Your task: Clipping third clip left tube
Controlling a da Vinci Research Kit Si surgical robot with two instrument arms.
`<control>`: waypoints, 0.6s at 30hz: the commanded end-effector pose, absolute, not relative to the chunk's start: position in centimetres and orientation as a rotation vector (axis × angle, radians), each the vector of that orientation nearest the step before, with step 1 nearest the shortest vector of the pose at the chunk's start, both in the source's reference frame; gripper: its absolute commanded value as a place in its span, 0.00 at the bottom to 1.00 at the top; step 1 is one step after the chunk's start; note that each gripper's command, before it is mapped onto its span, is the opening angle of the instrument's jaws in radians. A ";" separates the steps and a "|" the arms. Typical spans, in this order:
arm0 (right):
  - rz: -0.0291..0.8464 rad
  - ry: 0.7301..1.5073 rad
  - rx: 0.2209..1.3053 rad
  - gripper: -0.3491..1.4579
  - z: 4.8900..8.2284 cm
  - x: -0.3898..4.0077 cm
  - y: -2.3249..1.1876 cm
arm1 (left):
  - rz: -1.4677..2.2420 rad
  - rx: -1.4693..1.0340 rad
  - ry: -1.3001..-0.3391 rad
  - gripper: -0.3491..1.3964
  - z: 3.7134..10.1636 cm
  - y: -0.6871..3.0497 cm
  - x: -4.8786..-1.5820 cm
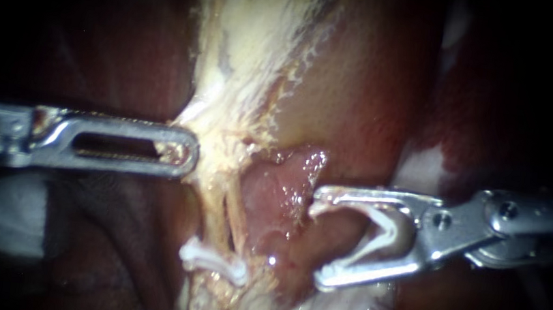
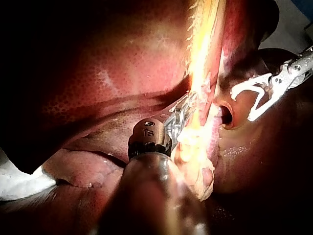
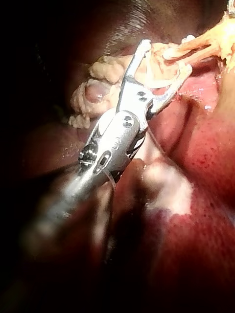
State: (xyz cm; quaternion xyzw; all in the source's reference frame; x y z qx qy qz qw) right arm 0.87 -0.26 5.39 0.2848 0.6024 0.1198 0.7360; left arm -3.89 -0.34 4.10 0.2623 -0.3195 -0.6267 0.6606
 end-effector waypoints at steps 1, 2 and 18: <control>0.266 1.323 0.636 0.52 5.42 0.94 -0.30 | -1.418 0.592 -0.723 0.00 4.12 -0.34 -3.89; 0.269 1.324 0.648 0.52 5.45 1.01 -0.33 | -1.418 0.592 -0.723 0.00 4.13 -0.34 -3.88; 0.303 1.268 0.694 0.52 6.12 1.66 -0.48 | -1.419 0.589 -0.723 0.00 4.12 -0.35 -3.86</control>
